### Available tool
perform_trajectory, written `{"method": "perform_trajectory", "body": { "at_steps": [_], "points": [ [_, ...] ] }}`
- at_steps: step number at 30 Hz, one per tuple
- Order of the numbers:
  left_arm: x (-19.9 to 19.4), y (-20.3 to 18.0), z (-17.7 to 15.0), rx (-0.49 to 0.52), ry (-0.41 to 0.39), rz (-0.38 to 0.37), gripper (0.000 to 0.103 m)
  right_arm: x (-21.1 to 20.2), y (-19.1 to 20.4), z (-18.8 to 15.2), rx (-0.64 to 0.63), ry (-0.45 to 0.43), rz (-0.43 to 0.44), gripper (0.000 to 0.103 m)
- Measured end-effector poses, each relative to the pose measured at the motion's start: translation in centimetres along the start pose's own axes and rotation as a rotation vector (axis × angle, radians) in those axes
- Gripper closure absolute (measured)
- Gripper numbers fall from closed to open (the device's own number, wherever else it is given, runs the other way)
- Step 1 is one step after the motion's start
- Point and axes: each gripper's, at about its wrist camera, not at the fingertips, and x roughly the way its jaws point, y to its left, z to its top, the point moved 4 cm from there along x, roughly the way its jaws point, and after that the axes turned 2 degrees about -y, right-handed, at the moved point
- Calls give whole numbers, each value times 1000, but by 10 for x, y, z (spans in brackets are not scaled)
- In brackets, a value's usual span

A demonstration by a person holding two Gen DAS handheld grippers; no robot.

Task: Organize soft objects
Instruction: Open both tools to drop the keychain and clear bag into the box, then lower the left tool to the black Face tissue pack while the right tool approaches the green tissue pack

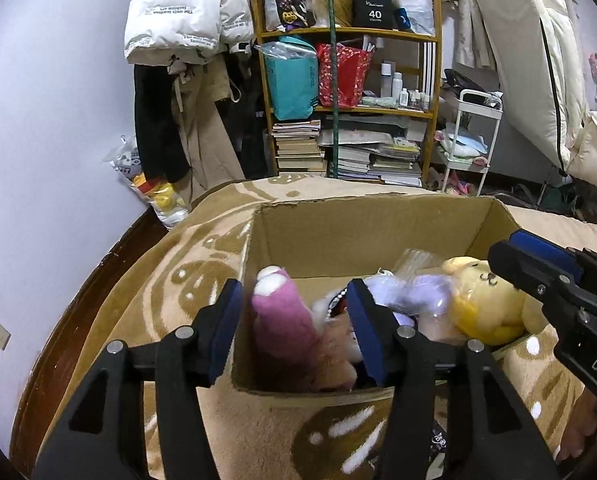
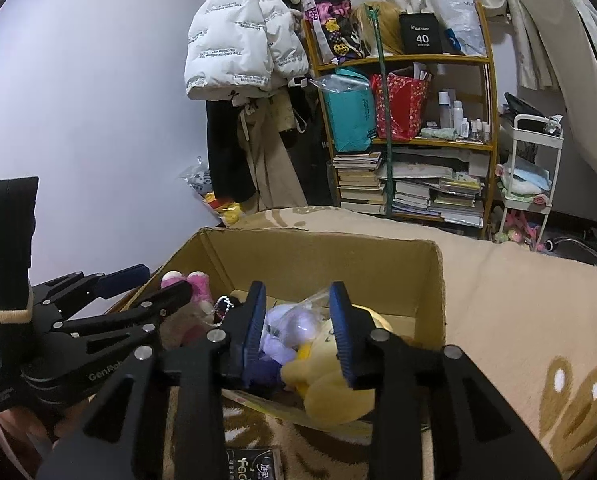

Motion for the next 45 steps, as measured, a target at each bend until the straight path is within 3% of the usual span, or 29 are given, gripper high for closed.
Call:
{"method": "perform_trajectory", "body": {
  "at_steps": [3,5,9,12,15,19,22,31,39,45],
  "points": [
    [-5,6,-1,-13,1,3,49,-5,3,2,-1,-8,15,65],
    [-8,10,-1,-20,0,-2,48,-10,5,3,-1,-17,15,56],
    [-16,13,-2,-24,-2,1,47,-20,10,6,-4,-39,14,52],
    [-22,15,-3,-26,-1,2,46,-31,15,7,-7,-58,13,42],
    [-29,17,-6,-28,6,-6,37,-40,17,7,-10,-64,2,36],
    [-43,16,-12,-30,18,-22,34,-58,17,7,-8,-88,-20,10],
    [-53,16,-18,-38,35,-35,32,-72,20,8,-19,-111,-27,2],
    [-96,13,-27,-3,5,-33,11,-110,26,4,-18,-116,-38,0],
    [-116,23,-42,-27,42,-33,3,-128,31,-12,11,-82,-28,0],
    [-120,24,-54,-29,79,-39,3,-135,31,-27,9,-45,-44,0]
  ]
}}
